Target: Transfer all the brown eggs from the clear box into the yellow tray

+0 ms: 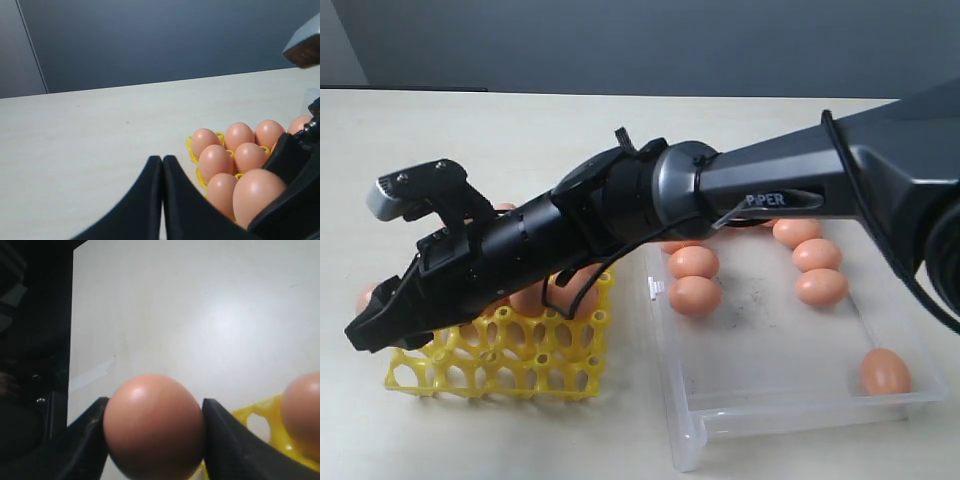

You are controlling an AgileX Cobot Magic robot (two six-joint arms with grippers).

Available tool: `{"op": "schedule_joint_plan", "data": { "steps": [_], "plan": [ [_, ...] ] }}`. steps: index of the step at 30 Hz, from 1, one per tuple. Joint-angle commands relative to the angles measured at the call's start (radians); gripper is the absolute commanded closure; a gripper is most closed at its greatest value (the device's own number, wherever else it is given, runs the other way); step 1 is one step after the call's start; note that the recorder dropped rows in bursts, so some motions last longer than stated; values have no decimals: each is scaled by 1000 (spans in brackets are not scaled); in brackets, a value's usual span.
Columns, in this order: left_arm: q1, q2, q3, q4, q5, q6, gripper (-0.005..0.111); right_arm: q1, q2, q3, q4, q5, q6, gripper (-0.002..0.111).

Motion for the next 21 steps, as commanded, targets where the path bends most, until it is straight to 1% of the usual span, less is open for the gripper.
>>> {"op": "schedule_joint_plan", "data": {
  "steps": [1,10,21],
  "plan": [
    [-11,-5,-1,1,0,-2,106,0,29,-6,-2,-23,-9,109],
    [-11,-5,-1,1,0,-2,106,0,35,-7,-2,-105,-9,109],
    [-11,-5,-1,1,0,-2,106,0,48,-7,-2,-142,-9,109]
  ]
}}
